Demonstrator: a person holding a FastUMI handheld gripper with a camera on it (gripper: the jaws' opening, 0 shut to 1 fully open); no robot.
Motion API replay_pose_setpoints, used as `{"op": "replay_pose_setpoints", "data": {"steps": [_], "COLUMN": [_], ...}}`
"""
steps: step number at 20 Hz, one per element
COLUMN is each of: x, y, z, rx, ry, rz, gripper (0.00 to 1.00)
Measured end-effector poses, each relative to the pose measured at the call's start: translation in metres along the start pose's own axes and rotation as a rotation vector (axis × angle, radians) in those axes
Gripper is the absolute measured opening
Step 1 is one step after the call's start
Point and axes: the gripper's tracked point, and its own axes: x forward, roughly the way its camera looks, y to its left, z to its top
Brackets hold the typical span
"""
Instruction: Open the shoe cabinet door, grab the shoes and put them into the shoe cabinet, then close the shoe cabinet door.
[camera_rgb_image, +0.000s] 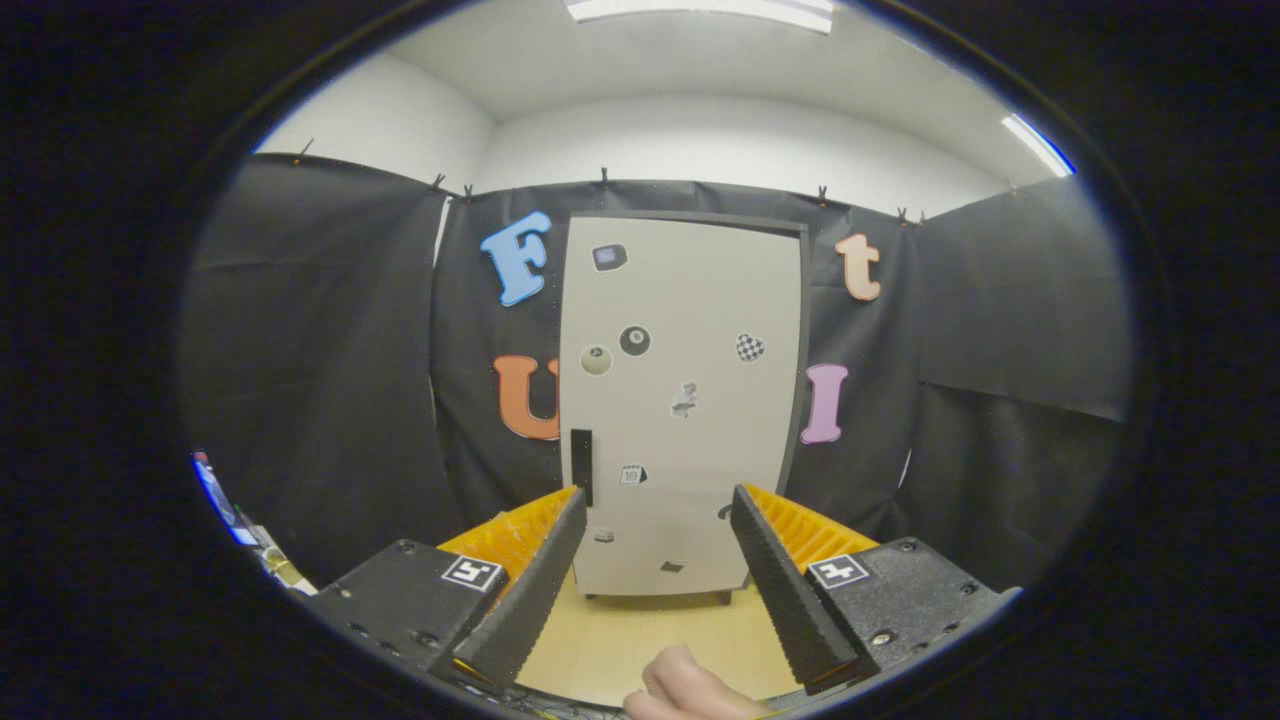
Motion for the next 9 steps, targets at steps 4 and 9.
{"op": "replay_pose_setpoints", "data": {"steps": [4,9], "x": [-0.0029,-0.0055], "y": [-0.0003,0.0053], "z": [0.0046,0.0039], "rx": [-0.008,0.012], "ry": [-0.018,-0.011], "rz": [-0.007,0.023], "gripper": [0.96,0.96]}}
